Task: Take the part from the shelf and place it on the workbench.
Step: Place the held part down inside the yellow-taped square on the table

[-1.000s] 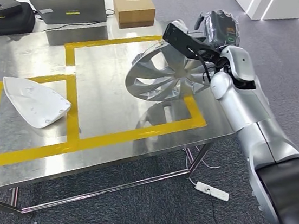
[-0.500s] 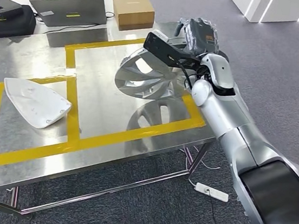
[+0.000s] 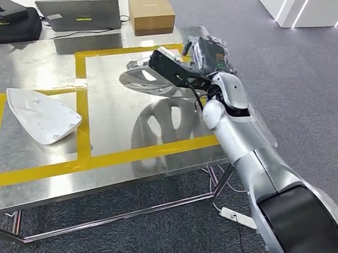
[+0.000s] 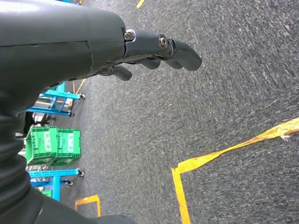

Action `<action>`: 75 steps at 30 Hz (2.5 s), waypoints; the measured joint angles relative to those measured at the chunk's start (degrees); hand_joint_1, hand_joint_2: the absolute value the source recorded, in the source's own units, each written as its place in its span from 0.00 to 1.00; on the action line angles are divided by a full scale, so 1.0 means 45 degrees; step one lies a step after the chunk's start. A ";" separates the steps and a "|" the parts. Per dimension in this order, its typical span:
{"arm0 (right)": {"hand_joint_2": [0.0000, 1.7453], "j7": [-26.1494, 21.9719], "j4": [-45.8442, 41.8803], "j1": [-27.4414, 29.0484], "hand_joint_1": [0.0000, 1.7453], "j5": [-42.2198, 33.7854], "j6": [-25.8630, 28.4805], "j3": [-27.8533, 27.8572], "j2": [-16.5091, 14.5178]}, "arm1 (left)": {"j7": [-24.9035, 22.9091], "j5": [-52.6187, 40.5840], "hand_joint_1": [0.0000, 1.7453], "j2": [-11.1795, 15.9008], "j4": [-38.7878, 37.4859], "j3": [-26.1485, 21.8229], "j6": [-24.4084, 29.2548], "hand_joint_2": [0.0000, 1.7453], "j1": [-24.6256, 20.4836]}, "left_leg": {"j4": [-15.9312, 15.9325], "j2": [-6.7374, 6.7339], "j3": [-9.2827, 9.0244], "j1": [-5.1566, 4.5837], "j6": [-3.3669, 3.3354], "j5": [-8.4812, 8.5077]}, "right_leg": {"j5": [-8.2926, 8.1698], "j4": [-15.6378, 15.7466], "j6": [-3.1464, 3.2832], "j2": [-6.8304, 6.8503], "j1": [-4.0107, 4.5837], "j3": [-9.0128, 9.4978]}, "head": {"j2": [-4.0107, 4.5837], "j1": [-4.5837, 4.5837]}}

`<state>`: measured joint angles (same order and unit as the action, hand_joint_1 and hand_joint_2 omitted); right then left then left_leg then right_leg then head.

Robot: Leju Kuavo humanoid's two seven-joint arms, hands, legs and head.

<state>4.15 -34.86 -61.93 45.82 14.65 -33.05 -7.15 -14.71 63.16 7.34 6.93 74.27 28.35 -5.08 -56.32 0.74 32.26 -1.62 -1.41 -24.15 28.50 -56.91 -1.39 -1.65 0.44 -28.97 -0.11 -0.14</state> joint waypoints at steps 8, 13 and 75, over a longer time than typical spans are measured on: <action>1.00 -0.0009 0.0302 0.0724 1.00 -0.0039 -0.0035 0.0005 -0.0117 | 0.0000 0.0026 0.00 0.0000 0.0000 0.0144 0.0000 1.00 0.0017 | -0.0004 0.0007 0.0235 0.0000 -0.0014 0.0107 | -0.0096 -0.0009 -0.0028 0.0020 -0.0003 -0.0105 | 0.0000 -0.0002; 1.00 -0.0040 0.0400 0.0824 1.00 -0.0075 -0.0017 0.0030 -0.0119 | 0.0000 0.0030 0.00 0.0000 0.0000 0.0210 -0.0010 1.00 0.0013 | -0.0004 0.0007 0.0264 0.0000 -0.0014 0.0105 | -0.0094 -0.0009 -0.0027 0.0017 -0.0003 -0.0138 | 0.0000 0.0000; 0.00 -0.0951 0.1196 0.2038 0.00 -0.0119 0.0454 0.0401 0.0264 | 0.2615 0.0482 0.00 -0.0005 0.0000 0.0543 0.0222 0.75 0.0002 | -0.0005 0.0006 0.0276 0.0000 -0.0014 0.0106 | -0.0096 -0.0007 -0.0028 0.0014 -0.0005 -0.0157 | 0.0000 0.0000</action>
<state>-0.13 -29.47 -52.76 45.29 16.69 -31.24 -5.96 -2.94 65.33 7.32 6.93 76.71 29.35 -5.07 -56.34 0.77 33.51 -1.62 -1.47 -23.67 28.07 -56.94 -1.52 -1.59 0.42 -29.67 -0.11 -0.14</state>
